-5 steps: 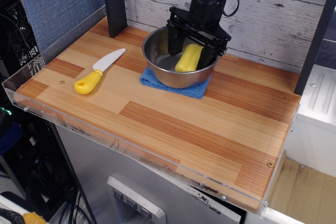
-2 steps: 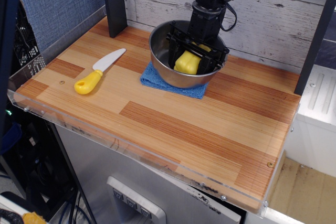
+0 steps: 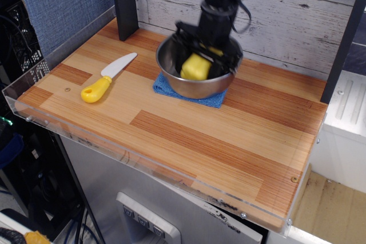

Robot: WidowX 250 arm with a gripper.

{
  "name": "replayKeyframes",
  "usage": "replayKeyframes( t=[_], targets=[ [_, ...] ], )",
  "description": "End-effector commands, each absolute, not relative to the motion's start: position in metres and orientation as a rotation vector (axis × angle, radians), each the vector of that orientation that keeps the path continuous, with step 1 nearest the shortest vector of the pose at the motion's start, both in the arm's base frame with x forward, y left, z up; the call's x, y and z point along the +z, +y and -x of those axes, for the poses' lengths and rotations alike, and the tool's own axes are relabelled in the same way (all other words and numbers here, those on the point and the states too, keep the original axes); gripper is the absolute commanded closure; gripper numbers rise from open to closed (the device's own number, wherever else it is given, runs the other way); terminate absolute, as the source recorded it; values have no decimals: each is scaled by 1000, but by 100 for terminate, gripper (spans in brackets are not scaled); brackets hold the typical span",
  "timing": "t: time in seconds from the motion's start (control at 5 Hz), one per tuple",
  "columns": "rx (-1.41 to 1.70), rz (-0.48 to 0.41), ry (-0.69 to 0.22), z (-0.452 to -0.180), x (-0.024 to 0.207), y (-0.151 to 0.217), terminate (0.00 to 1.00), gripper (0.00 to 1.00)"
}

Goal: Put the pepper on the bottom right corner under the pan.

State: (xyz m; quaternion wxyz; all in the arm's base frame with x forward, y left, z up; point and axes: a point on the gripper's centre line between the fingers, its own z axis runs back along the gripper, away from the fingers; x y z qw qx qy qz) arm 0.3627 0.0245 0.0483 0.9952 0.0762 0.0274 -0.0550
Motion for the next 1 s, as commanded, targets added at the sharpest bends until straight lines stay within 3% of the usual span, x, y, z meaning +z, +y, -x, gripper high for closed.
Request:
replayKeyframes(
  t=[0.0, 0.2, 0.4, 0.6, 0.8],
  targets=[
    [-30, -130, -158, -345, 136, 40, 0, 100],
    [-99, -102, -165, -336, 151, 6, 0, 100],
    [-158, -84, -160, -314, 149, -38, 0, 100],
    [-195, -95, -103, -299, 121, -75, 0, 100],
    [-195, -139, -37, -293, 87, -80, 0, 100]
  ],
)
